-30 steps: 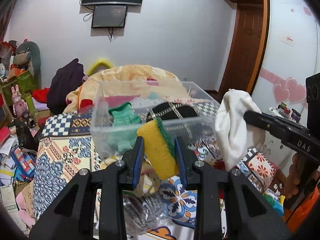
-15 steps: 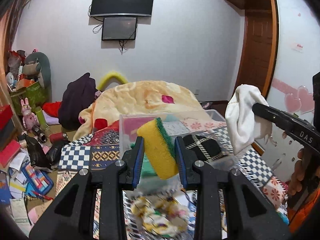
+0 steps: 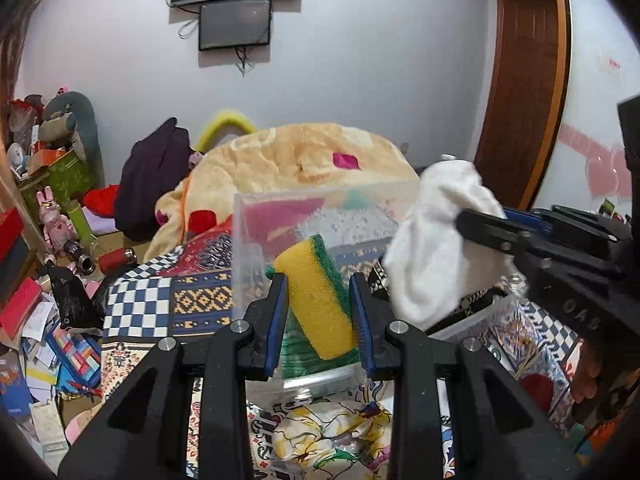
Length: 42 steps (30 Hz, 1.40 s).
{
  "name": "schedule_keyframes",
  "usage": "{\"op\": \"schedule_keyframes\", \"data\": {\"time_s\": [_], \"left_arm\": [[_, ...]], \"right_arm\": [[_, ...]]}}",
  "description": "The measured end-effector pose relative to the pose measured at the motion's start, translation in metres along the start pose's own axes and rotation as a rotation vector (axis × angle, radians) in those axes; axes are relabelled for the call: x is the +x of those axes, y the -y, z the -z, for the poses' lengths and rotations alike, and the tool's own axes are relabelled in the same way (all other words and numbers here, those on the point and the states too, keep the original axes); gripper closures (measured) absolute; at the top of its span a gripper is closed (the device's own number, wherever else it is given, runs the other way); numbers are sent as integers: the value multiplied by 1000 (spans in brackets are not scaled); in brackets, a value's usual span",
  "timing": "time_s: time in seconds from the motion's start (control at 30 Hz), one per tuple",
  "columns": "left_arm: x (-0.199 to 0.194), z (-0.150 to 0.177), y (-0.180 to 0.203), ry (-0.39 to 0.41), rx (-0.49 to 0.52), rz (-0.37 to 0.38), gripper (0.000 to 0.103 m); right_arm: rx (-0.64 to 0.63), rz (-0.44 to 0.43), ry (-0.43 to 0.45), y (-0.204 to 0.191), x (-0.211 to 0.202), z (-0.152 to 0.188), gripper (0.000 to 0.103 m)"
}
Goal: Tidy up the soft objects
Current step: 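Lower the sponge into the box with the left tool while the right tool releases the cloth inside, then grasp the floral scrunchie with the left tool while the right tool grasps the red pouch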
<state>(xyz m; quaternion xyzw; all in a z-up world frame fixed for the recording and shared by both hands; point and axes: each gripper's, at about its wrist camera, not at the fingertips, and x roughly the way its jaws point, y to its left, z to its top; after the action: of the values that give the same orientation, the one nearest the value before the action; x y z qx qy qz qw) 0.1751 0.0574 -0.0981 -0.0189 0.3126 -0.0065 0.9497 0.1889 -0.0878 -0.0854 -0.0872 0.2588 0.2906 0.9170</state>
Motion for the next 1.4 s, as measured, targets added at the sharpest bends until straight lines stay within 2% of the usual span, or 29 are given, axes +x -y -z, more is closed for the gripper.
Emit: {"op": "schedule_keyframes", "data": {"time_s": [0.13,0.33,0.5,0.57,0.63,0.73,0.8,0.87,0.93,1.1,1.17,1.4], "left_arm": [[7,3,6,-28,34,-27,72],[12,6,6,-58,11,-4,72],[6,6,4,-55,-2,14,69],[-1,5,4,-41,-10,24,64],[-11,5,4,-20,-14,27,60],[-27,4,5,19,-9,25,58],[-40,3,6,47,-10,32,54],[-53,4,6,78,-11,35,47],[-65,5,7,103,-4,35,43],[-81,17,15,122,17,45,32],[-84,24,19,122,29,41,27],[-76,52,22,77,15,58,18]], "right_arm": [[-11,4,-54,-2,9,3,87],[8,-13,-97,4,10,8,83],[16,-24,-92,6,3,5,71],[21,-32,-68,7,-6,3,60],[25,-35,-45,6,-15,2,54],[32,-47,-12,7,-30,0,49],[34,-51,13,9,-39,0,43],[43,-49,41,12,-50,2,34],[60,-59,62,14,-59,4,30],[88,-82,76,17,-76,16,29],[97,-84,72,18,-79,23,26],[111,-77,-12,23,-75,60,24]]}}
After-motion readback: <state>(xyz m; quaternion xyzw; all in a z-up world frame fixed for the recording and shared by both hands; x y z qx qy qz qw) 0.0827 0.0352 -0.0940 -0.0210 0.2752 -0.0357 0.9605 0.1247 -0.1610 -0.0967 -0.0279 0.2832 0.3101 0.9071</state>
